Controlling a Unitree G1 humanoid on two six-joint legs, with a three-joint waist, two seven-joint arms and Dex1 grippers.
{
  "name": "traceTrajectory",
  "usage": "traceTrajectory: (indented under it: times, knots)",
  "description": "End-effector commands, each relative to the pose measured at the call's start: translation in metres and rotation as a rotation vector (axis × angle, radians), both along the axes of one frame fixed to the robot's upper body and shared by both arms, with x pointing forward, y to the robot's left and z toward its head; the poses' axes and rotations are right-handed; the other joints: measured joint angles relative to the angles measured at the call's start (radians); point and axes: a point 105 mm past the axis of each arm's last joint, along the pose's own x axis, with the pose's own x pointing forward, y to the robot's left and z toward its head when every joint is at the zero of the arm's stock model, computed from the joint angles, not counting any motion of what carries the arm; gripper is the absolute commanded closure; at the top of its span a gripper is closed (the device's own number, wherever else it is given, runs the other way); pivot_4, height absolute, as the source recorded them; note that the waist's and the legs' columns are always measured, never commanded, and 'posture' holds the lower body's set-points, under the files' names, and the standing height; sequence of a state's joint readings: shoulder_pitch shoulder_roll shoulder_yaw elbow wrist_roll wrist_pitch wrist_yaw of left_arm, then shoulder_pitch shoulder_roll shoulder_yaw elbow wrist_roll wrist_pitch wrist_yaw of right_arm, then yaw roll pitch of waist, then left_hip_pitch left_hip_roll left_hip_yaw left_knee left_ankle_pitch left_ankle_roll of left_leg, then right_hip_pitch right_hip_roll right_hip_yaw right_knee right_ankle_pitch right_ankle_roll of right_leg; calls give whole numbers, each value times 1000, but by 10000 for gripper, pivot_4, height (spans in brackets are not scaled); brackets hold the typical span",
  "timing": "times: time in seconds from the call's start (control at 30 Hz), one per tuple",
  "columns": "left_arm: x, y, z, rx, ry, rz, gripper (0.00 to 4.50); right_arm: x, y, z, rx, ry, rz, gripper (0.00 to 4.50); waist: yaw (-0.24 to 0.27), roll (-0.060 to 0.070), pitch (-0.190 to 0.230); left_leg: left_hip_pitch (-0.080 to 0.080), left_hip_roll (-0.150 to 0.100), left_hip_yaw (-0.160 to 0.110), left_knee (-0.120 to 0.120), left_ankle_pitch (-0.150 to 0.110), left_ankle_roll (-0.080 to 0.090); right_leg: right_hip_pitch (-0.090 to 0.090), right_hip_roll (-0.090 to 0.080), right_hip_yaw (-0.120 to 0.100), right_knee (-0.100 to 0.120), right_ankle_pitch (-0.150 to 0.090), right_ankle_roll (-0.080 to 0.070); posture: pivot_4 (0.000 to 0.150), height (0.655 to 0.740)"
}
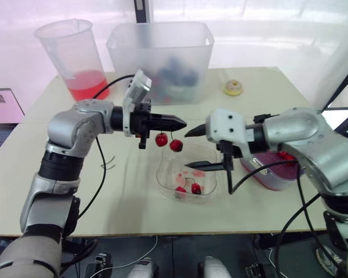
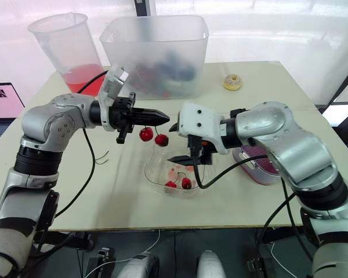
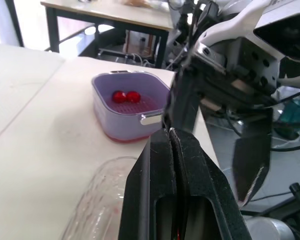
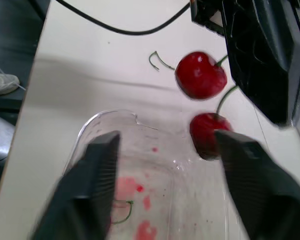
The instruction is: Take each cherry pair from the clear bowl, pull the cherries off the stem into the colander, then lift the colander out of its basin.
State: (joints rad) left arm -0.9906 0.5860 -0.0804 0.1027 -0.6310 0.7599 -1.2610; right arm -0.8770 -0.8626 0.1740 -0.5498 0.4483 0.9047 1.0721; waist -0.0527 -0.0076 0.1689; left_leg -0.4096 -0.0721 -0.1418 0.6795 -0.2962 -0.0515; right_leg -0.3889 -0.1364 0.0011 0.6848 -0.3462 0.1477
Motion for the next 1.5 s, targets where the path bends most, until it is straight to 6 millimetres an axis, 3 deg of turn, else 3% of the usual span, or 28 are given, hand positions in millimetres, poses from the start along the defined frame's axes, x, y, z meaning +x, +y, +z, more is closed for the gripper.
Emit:
traceTrajectory:
  times: [0.03, 0.13, 0.33, 0.43, 0.6, 0.87, 1.03, 1.2, 1.3, 1.4, 1.5]
  knots:
    - [-1, 23, 31, -66, -119, 36, 45000, -2, -20, 21, 68, -26, -63, 359, 3, 0, 0, 0, 0, 0, 0, 0, 0, 0, 0, 0, 0, 0, 0, 1500, 7400]
    - [-7, 34, 40, -104, -160, 29, 45000, 3, -33, 31, 173, -3, -133, 359, 7, 0, 0, 0, 0, 0, 0, 0, 0, 0, 0, 0, 0, 0, 0, 1500, 7400]
    - [-19, 39, 52, -211, -225, -14, 45000, 7, -31, 52, 551, 163, -105, 359, 8, 0, 0, 0, 1, 0, 1, 0, 0, 1, 0, 0, 0, 0, 0, 1500, 7400]
    - [-26, 37, 54, -252, -224, -48, 45000, -2, -27, 34, 485, 325, -23, 359, 9, 0, 0, 0, 0, 0, 1, 0, 0, 1, -1, 0, 1, 0, 0, 1500, 7400]
    - [-21, 34, 48, -252, -201, -39, 45000, 30, -13, 22, 419, 285, -105, 359, 4, 0, 0, 0, 0, 0, 1, 0, 0, 0, 0, 0, 1, 0, 0, 1500, 7400]
    - [-15, 25, 37, -237, -185, -35, 45000, 42, 9, 32, 413, 296, -34, 359, -3, 0, 0, 0, 0, 0, 0, 0, 0, 0, 0, 0, 1, 0, 0, 1500, 7400]
    - [-15, 23, 36, -253, -186, -27, 45000, 33, 23, 39, 427, 379, 45, 359, -7, 0, 0, 0, 0, -1, 0, 0, 0, 0, 0, 0, 1, 0, 0, 1500, 7400]
    - [-14, 22, 34, -243, -182, -25, 45000, 27, 36, 34, 430, 457, 69, 359, -15, 0, 0, 0, 1, -1, 0, 0, 0, 0, 0, 0, 1, 0, 0, 1500, 7400]
    - [-14, 20, 34, -239, -180, -30, 45000, 31, 39, 32, 435, 459, 51, 8512, -15, 0, 0, 0, 0, -1, 0, 0, 0, 0, 0, 0, 1, 0, 0, 1500, 7400]
    - [-14, 18, 33, -234, -175, -40, 45000, 33, 40, 29, 427, 450, 38, 22174, -15, 0, 0, 0, 0, -1, 0, 0, 0, 0, 0, 0, 1, 0, 0, 1500, 7400]
    - [-14, 18, 35, -232, -176, -44, 45000, 33, 40, 28, 420, 448, 34, 22174, -15, 0, 0, 0, 0, -1, 0, 0, 0, 0, 0, 0, 1, 0, 0, 1500, 7400]
